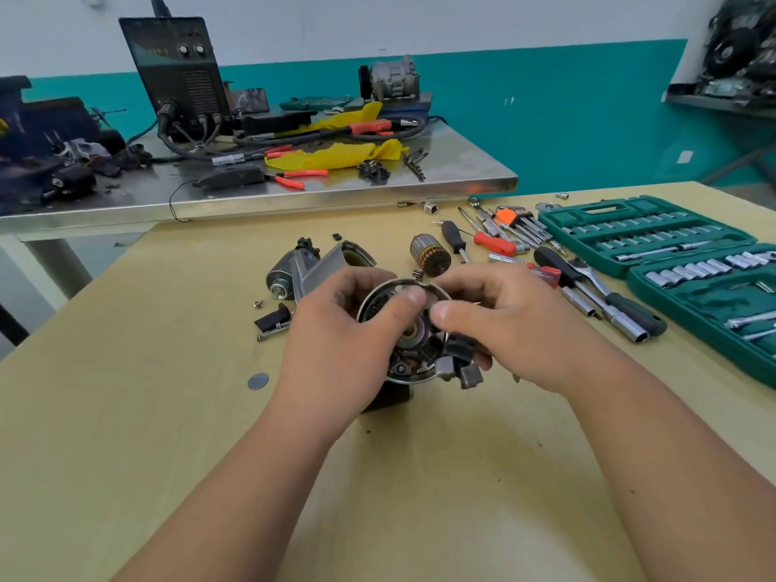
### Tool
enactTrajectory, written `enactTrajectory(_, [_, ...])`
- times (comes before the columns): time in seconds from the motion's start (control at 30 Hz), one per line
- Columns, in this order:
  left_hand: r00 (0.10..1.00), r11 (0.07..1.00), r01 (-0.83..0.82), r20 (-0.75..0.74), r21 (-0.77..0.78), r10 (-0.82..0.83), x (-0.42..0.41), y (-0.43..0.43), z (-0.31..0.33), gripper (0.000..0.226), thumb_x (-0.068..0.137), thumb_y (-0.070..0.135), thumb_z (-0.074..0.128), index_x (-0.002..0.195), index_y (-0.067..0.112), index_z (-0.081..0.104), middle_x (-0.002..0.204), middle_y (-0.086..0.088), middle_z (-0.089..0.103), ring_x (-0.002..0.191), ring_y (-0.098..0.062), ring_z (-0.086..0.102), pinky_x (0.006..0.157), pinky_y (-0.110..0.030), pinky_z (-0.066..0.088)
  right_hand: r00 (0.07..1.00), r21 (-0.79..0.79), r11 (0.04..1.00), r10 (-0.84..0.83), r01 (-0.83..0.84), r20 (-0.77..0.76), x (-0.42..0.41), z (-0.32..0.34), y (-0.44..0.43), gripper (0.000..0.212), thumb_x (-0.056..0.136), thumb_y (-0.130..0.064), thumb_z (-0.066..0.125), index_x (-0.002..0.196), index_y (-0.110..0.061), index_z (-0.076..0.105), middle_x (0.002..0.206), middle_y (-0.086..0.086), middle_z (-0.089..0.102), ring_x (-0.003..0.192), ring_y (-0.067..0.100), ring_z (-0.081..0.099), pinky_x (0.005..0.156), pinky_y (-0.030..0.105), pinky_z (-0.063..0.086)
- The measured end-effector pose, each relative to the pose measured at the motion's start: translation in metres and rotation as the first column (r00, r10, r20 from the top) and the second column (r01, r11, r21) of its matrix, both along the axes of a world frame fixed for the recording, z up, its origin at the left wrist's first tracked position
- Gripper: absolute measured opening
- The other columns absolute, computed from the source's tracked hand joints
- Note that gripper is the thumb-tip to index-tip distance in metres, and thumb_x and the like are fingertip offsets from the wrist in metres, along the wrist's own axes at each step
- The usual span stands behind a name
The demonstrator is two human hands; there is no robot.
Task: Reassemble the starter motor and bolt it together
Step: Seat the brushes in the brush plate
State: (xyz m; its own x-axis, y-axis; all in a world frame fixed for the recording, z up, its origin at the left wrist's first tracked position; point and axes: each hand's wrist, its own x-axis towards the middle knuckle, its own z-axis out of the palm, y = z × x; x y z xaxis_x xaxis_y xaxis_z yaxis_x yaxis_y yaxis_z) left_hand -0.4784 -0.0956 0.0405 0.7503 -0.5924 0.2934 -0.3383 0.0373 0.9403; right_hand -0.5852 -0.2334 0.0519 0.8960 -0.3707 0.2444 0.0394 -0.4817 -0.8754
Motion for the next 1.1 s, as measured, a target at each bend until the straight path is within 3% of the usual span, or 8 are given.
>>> enactTrajectory(0.07, [0.984, 0.994, 0.101, -0.142, -0.046, -0.106, -0.002, -0.001, -0.001, 0.026, 0.075, 0.037, 0.075, 0.098, 0.025, 0.072, 0.091, 0.005, 0.076, 0.084, -0.013, 0.073, 0.068, -0.027, 0.057, 0.998, 0.034, 0.998, -0.055, 0.054, 0.035, 0.001, 0.0, -0.001, 0.029, 0.072, -0.047, 0.06, 0.091, -0.029, 0.072, 0.079, 0.0, 0.073, 0.068, 0.041, 0.066, 0.058, 0.057, 0.055])
enactTrajectory(0.17, [0.927, 0.962, 0.242, -0.264, -0.125, -0.268, -0.007, -0.003, -0.004, 0.032, 0.069, 0.03, 0.07, 0.101, 0.025, 0.073, 0.099, -0.006, 0.075, 0.096, -0.028, 0.071, 0.082, -0.044, 0.056, 0.989, 0.067, 0.99, -0.129, 0.124, 0.071, 0.001, 0.002, -0.002, 0.035, 0.067, -0.05, 0.059, 0.089, -0.027, 0.073, 0.081, 0.007, 0.072, 0.076, 0.043, 0.067, 0.066, 0.062, 0.054])
enactTrajectory(0.33, [0.939, 0.962, 0.211, -0.237, -0.174, -0.249, -0.017, -0.006, -0.007, 0.018, 0.091, 0.014, 0.064, 0.101, 0.028, 0.069, 0.09, 0.001, 0.074, 0.077, -0.017, 0.073, 0.058, -0.028, 0.057, 0.987, 0.044, 0.989, -0.147, 0.144, 0.067, -0.002, 0.006, -0.001, 0.023, 0.074, -0.037, 0.059, 0.089, -0.027, 0.072, 0.081, 0.002, 0.071, 0.073, 0.042, 0.066, 0.063, 0.062, 0.054])
enactTrajectory(0.77, [0.952, 0.96, 0.193, -0.2, -0.201, -0.233, -0.022, -0.005, -0.006, 0.02, 0.096, 0.007, 0.057, 0.108, 0.021, 0.065, 0.089, -0.002, 0.073, 0.072, -0.02, 0.072, 0.053, -0.028, 0.056, 0.994, 0.126, 0.992, -0.043, 0.03, 0.105, -0.003, 0.005, -0.004, 0.033, 0.061, -0.043, 0.062, 0.092, -0.034, 0.07, 0.087, 0.003, 0.071, 0.08, 0.051, 0.062, 0.064, 0.069, 0.05])
enactTrajectory(0.83, [0.957, 0.966, 0.179, -0.195, -0.187, -0.215, -0.023, -0.005, -0.005, 0.019, 0.096, 0.008, 0.057, 0.106, 0.022, 0.065, 0.085, 0.001, 0.073, 0.068, -0.017, 0.071, 0.052, -0.027, 0.055, 0.995, 0.138, 0.99, -0.044, 0.031, 0.093, -0.003, 0.004, -0.005, 0.032, 0.063, -0.046, 0.063, 0.092, -0.033, 0.07, 0.086, 0.005, 0.07, 0.077, 0.052, 0.061, 0.061, 0.064, 0.054])
enactTrajectory(0.87, [0.959, 0.971, 0.166, -0.199, -0.173, -0.2, -0.022, -0.005, -0.004, 0.018, 0.096, 0.009, 0.058, 0.104, 0.023, 0.066, 0.083, 0.002, 0.072, 0.065, -0.015, 0.07, 0.051, -0.028, 0.054, 0.996, 0.147, 0.989, -0.042, 0.03, 0.08, -0.003, 0.004, -0.005, 0.032, 0.065, -0.048, 0.064, 0.091, -0.032, 0.071, 0.083, 0.008, 0.069, 0.07, 0.05, 0.059, 0.054, 0.055, 0.055])
enactTrajectory(0.97, [0.966, 0.988, 0.124, -0.217, -0.09, -0.141, -0.016, -0.006, -0.005, 0.012, 0.095, 0.014, 0.061, 0.097, 0.024, 0.066, 0.075, 0.006, 0.07, 0.052, -0.016, 0.064, 0.053, -0.039, 0.055, 0.99, 0.333, 0.938, -0.129, 0.101, 0.064, -0.005, 0.005, -0.013, 0.029, 0.082, -0.047, 0.062, 0.085, -0.019, 0.069, 0.068, 0.012, 0.054, 0.044, 0.022, 0.038, 0.038, 0.026, 0.038])
enactTrajectory(1.1, [0.956, 0.987, 0.158, -0.247, -0.027, -0.159, -0.008, -0.005, -0.006, 0.012, 0.094, 0.013, 0.061, 0.092, 0.023, 0.066, 0.07, 0.005, 0.069, 0.047, -0.02, 0.06, 0.053, -0.034, 0.051, 0.969, 0.577, 0.804, -0.233, 0.143, 0.084, -0.01, 0.012, -0.025, 0.023, 0.098, -0.025, 0.049, 0.086, -0.008, 0.059, 0.062, 0.005, 0.052, 0.042, 0.009, 0.03, 0.037, 0.021, 0.03])
